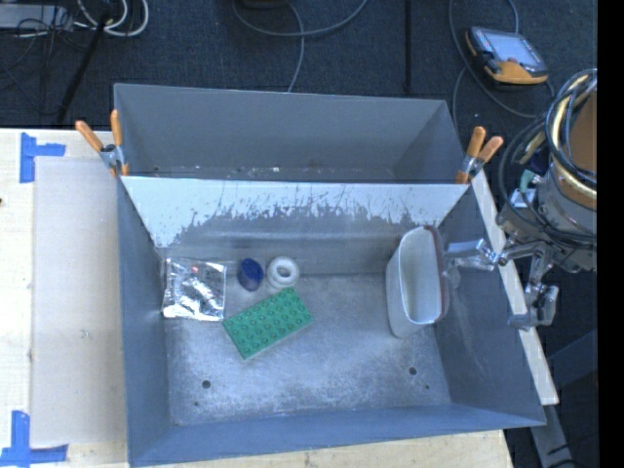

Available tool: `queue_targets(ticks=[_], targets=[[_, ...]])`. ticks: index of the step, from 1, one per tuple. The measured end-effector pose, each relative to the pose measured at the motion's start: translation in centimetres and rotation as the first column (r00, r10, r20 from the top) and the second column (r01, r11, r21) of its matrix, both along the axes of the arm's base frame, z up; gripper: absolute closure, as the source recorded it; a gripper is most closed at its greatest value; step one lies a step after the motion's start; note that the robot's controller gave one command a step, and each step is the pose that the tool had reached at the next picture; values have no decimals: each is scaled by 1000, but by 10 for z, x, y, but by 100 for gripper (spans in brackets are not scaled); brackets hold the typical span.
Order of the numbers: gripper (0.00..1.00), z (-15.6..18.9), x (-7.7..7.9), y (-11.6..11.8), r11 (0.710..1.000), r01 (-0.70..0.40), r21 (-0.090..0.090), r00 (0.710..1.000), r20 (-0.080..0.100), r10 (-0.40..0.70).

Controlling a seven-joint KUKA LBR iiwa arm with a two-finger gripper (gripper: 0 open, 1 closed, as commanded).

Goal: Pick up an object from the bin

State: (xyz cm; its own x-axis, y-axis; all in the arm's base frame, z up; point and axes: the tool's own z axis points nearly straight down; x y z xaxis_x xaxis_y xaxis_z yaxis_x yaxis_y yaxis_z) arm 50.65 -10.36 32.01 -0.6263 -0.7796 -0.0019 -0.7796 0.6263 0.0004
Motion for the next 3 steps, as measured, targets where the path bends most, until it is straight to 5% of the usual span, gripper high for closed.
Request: queue_targets(ticks=[1, 2, 3], targets=[[0, -160, 62, 6, 903, -430, 4, 903, -6, 430], [0, -222, 99, -38, 927, -375, 14, 927, 6, 375], [0, -231, 110, -21, 983, -183, 11, 983, 4, 183]])
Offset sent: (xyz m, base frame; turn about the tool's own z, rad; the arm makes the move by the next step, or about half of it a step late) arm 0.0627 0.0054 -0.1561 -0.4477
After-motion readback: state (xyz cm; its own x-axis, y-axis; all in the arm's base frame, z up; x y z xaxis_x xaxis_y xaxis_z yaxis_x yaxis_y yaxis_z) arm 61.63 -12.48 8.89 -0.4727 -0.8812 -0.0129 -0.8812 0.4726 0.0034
